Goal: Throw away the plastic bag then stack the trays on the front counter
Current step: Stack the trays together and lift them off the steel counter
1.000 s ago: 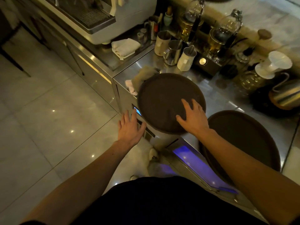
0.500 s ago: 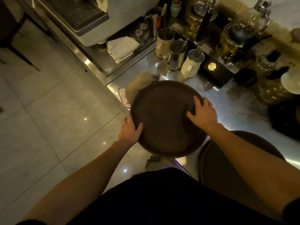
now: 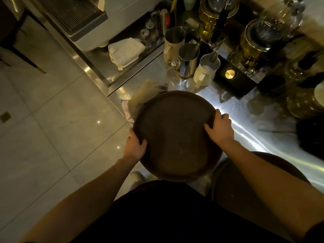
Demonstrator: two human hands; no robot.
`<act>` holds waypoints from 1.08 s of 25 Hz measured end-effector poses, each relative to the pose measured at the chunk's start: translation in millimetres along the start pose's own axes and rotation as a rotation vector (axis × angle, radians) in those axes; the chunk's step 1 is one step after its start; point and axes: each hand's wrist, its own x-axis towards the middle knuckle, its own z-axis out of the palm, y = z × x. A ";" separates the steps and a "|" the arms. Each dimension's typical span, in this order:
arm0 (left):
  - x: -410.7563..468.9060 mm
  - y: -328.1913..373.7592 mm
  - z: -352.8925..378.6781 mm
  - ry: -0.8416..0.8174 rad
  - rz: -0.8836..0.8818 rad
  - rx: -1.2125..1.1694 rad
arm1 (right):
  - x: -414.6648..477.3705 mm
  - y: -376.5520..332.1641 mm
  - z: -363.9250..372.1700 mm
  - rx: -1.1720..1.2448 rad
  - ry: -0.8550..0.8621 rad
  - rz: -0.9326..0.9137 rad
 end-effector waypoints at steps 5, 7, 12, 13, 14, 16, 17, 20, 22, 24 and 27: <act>1.0 0.6 -5.4 -0.011 -0.003 0.042 | -5.1 -3.8 -5.2 0.042 0.027 0.014; -0.4 2.3 -10.4 -0.023 0.027 0.062 | -13.0 -4.1 -7.9 0.044 0.058 0.033; -0.1 9.9 -30.1 -0.036 0.180 0.140 | -42.2 -8.4 -24.0 0.063 0.184 0.101; 0.7 11.2 -35.0 -0.036 0.221 0.148 | -51.9 -8.9 -27.0 0.068 0.216 0.121; 1.0 12.9 -40.0 -0.039 0.262 0.154 | -62.9 -9.7 -29.5 0.076 0.244 0.142; 0.0 16.4 -49.3 -0.056 0.331 0.154 | -82.1 -10.3 -31.0 0.095 0.292 0.174; -2.3 17.3 -55.2 -0.077 0.368 0.144 | -94.0 -12.0 -31.6 0.104 0.317 0.193; -5.1 20.4 -67.2 -0.109 0.454 0.120 | -124.1 -12.1 -34.9 0.167 0.337 0.285; -7.3 22.3 -72.9 -0.128 0.523 0.141 | -149.7 -11.3 -33.5 0.200 0.352 0.376; -9.3 27.5 -74.8 -0.138 0.563 0.159 | -170.1 -7.9 -31.8 0.225 0.358 0.418; -21.0 36.5 -71.9 -0.181 0.599 0.147 | -201.6 2.0 -28.9 0.284 0.378 0.499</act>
